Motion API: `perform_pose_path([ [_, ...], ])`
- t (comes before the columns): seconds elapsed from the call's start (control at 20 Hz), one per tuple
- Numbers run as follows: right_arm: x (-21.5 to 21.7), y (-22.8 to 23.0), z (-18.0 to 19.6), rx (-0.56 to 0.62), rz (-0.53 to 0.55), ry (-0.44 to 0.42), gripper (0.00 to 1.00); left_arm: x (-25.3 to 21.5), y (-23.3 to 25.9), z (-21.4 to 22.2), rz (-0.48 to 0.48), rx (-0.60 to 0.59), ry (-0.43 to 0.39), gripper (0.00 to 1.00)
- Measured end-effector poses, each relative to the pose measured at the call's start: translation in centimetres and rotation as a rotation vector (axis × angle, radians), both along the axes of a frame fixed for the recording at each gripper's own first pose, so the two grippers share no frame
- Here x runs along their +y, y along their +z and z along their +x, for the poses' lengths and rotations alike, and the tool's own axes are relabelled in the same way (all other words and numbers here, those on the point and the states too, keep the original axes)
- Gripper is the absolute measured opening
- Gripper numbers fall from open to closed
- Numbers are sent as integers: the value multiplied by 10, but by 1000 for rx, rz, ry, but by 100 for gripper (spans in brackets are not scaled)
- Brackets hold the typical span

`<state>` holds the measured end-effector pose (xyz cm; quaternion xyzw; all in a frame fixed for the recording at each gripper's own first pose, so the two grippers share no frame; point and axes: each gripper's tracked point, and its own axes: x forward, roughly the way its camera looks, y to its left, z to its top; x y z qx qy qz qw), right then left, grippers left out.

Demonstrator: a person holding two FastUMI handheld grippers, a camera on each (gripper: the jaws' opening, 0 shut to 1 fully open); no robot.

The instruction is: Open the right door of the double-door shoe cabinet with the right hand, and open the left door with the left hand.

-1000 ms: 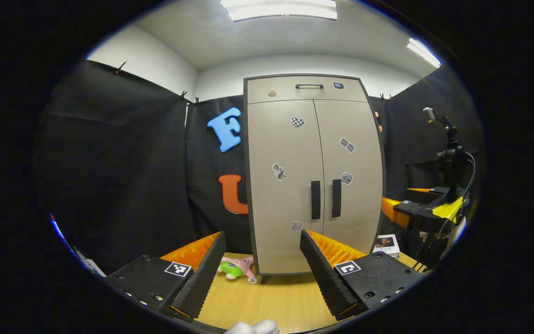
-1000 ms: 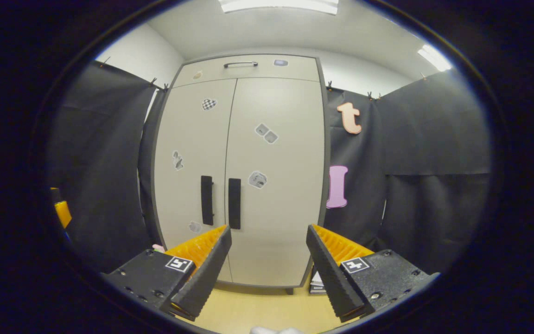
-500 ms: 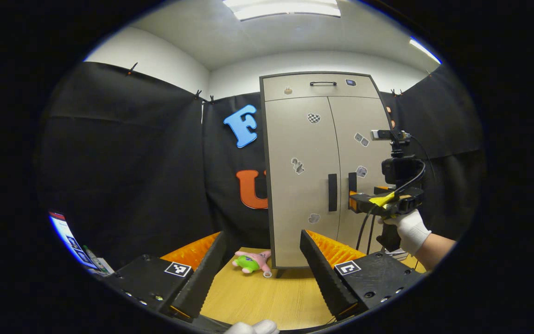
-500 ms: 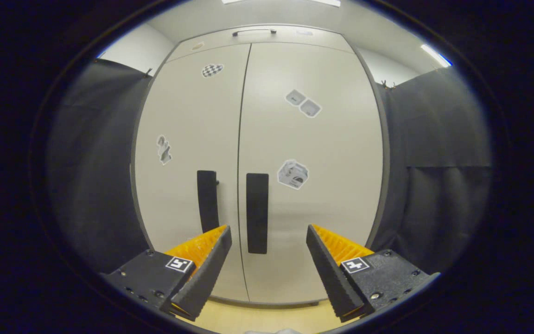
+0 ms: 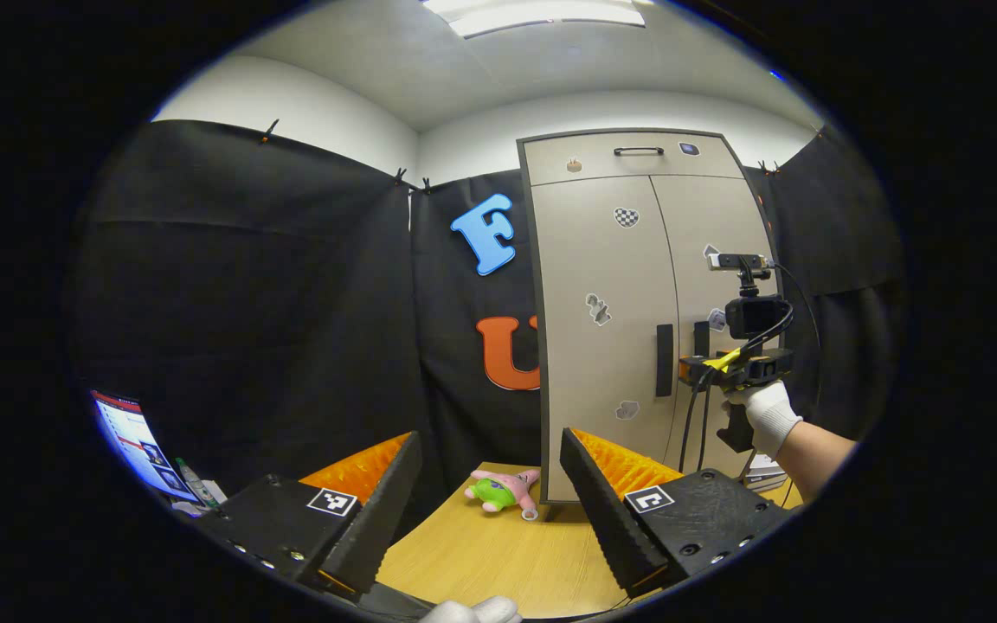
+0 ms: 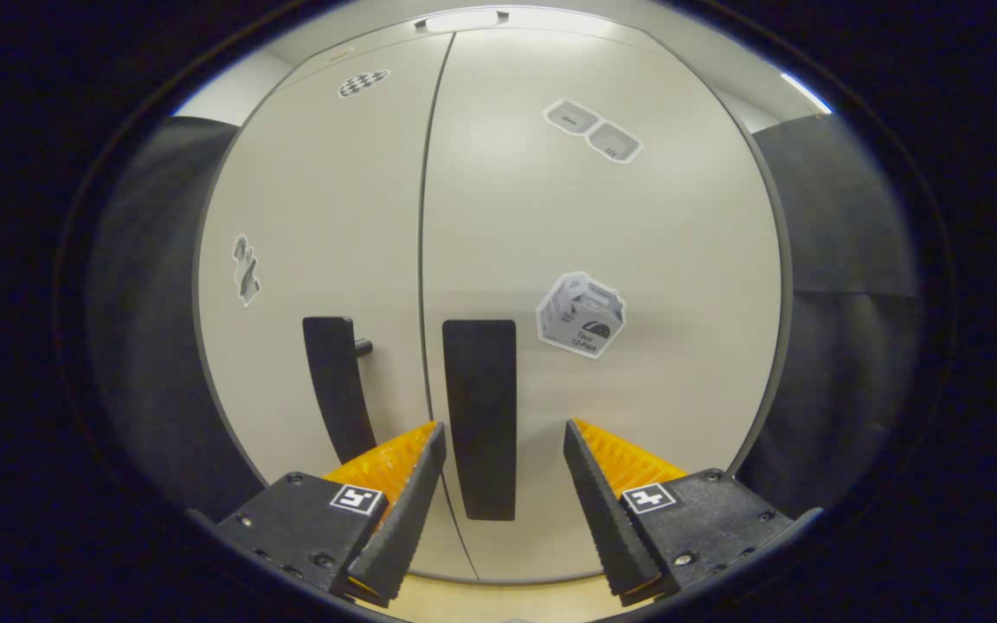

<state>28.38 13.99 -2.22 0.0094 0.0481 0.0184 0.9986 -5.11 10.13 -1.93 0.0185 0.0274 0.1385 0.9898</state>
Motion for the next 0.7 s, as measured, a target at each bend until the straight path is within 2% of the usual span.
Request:
perform_pose_path([
  [0.25, 3, -3, 3, 12, -12, -5, 60, 2, 2, 0, -10, -5, 1, 96],
  [0.3, 4, -4, 4, 11, -13, -1, 52, 2, 1, 0, -12, -4, 0, 96],
  [0.35, 8, -5, 3, 15, -11, 3, 49, 3, 1, 0, -15, -5, -3, 96],
  [0.4, 7, -5, 5, 16, -18, -1, 38, 2, 1, 0, -20, -5, -7, 96],
  [0.65, 6, -5, 0, 22, -36, 12, 24, 2, 2, -2, -27, -11, -27, 96],
  [0.7, 6, -5, -1, 19, -42, 18, 24, 1, 1, -3, -30, -9, -30, 96],
])
